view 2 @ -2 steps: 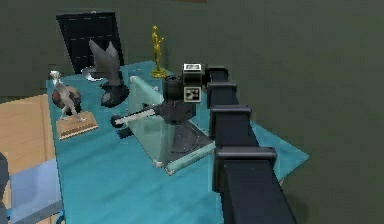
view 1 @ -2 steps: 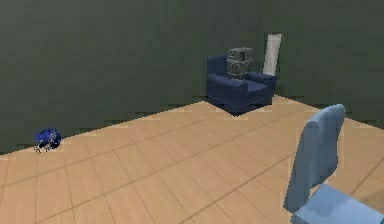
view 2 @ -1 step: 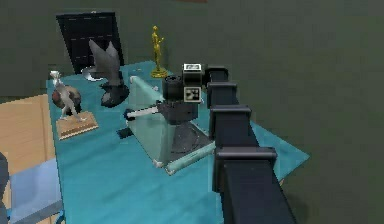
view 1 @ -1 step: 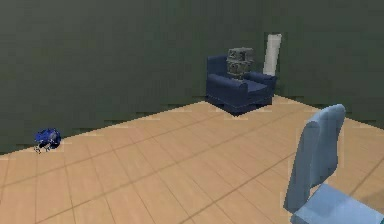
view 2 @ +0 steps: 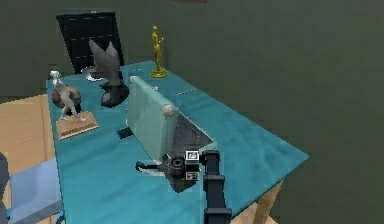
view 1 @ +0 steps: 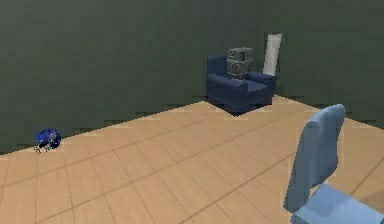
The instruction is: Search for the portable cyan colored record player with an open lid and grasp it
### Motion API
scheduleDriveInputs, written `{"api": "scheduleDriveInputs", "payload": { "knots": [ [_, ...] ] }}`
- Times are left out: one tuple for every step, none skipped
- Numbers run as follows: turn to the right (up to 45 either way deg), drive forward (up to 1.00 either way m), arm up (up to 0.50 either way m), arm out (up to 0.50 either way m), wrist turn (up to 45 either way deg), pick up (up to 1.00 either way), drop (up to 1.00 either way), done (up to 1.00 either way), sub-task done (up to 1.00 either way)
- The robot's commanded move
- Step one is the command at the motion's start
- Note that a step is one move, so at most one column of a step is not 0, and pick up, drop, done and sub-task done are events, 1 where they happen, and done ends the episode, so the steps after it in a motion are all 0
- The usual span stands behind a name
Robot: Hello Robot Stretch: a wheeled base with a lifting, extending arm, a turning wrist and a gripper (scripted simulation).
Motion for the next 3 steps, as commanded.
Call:
{"api": "scheduleDriveInputs", "payload": {
  "knots": [
    [0.0, 0.00, 0.00, 0.00, 0.0, 1.00, 0.00, 0.00, 0.00],
    [0.0, 0.00, 0.10, 0.00, 0.0, 0.00, 0.00, 0.00, 0.00],
    [0.0, 0.00, 0.00, 0.00, 0.0, 0.00, 0.00, 1.00, 0.00]
  ]
}}
